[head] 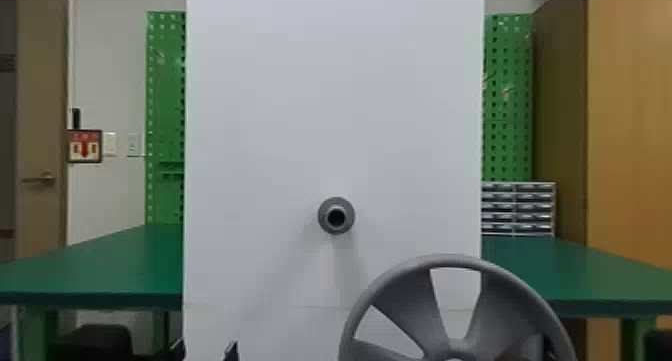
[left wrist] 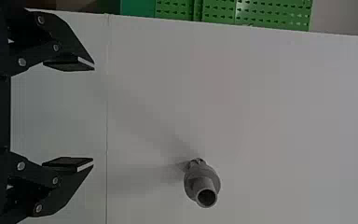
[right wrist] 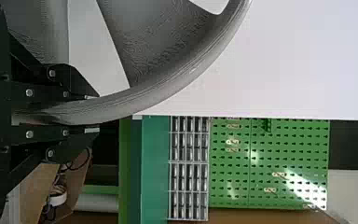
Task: Hold the wheel and insert it
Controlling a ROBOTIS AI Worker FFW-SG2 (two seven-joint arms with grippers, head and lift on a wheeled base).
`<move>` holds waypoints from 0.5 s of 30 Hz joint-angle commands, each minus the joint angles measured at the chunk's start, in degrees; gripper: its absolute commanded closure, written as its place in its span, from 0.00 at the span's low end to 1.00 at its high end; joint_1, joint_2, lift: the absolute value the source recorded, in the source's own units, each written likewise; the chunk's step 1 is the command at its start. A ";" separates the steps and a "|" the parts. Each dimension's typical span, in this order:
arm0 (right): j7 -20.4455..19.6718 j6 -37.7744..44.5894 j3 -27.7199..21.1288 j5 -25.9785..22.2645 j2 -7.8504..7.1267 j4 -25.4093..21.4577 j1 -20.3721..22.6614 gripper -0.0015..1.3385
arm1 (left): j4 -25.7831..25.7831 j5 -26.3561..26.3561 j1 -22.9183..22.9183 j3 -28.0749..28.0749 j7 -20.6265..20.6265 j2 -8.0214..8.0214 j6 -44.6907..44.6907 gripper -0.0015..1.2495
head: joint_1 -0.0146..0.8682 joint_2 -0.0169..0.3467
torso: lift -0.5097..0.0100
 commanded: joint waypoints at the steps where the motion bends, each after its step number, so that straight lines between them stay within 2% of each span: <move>1: 0.01 5.31 -0.59 -1.48 -0.63 -0.94 -2.29 0.86 | 0.00 -0.15 -0.08 -0.31 0.09 0.00 0.13 0.41 | 0.02 0.23 | 0.05; 4: -0.08 7.94 -0.76 -1.84 -0.90 -1.64 -3.78 0.86 | 0.00 -0.24 -0.25 -0.48 0.35 0.00 0.22 0.41 | 0.02 0.23 | 0.05; 8: -0.08 10.14 -1.55 -1.92 -0.37 -2.08 -6.07 0.86 | 0.00 -0.33 -0.51 -0.83 0.35 0.00 0.75 0.41 | 0.02 0.23 | 0.05; 11: -0.08 13.39 -2.61 -1.92 0.60 -2.17 -8.79 0.86 | 0.09 -0.41 -0.69 -1.01 0.35 0.00 1.01 0.41 | 0.02 0.23 | 0.05; 15: -0.08 17.52 -2.34 -0.69 0.42 -2.61 -12.48 0.86 | 0.09 -0.41 -0.78 -1.10 0.35 0.09 1.10 0.41 | 0.02 0.23 | 0.05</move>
